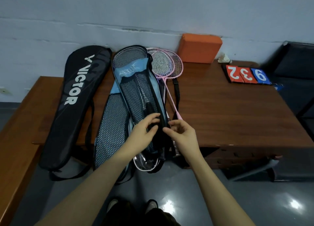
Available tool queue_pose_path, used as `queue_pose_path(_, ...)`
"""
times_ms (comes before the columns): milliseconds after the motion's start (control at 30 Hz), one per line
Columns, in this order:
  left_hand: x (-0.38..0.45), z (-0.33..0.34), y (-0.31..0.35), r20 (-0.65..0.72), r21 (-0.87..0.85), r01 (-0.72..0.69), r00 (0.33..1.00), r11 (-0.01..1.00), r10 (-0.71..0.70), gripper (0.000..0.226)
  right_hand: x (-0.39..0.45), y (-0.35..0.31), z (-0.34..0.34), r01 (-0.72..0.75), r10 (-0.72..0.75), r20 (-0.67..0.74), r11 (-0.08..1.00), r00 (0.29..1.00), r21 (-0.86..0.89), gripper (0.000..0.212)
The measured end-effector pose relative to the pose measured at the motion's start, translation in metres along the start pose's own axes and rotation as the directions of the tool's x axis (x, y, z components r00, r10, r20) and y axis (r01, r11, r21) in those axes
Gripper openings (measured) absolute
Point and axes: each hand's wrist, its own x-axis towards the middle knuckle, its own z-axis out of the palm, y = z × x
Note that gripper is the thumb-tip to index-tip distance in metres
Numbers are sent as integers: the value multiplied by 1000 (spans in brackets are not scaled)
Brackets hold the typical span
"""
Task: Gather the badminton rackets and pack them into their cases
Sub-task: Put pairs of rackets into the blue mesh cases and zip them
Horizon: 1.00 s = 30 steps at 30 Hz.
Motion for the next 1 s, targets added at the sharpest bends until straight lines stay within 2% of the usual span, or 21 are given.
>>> queue_pose_path(67, 3, 14, -12, 39, 112, 13, 999, 994, -18, 43, 6, 16, -10, -30, 28, -20, 993, 999, -110, 22)
queue_pose_path(167, 8, 23, -29, 13, 375, -12, 1000, 927, 8, 41, 14, 33, -19, -21, 5, -72, 974, 997, -227, 15)
queue_pose_path(233, 14, 22, -38, 23, 483, -22, 1000, 875, 13, 42, 23, 37, -18, -11, -12, -68, 947, 998, -322, 13)
queue_pose_path(300, 21, 17, -42, 27, 541, -15, 1000, 841, 0, 43, 35, 41, -12, 0, -21, -47, 911, 999, -411, 22)
queue_pose_path(433, 46, -6, -47, -31, 547, 41, 999, 836, -29, 45, 64, 39, 8, 32, -71, -52, 840, 996, -541, 38)
queue_pose_path(667, 123, -73, -67, -109, 523, 100, 993, 846, -50, 46, 144, 13, 54, 11, -102, -81, 685, 991, -728, 39)
queue_pose_path(900, 183, -111, -105, -235, 512, 268, 958, 816, -167, 53, 220, -2, 97, -55, -78, -140, 652, 987, -756, 39)
queue_pose_path(1000, 197, -114, -114, -251, 414, 293, 947, 862, -201, 59, 238, -2, 105, -66, -73, -150, 655, 986, -753, 42)
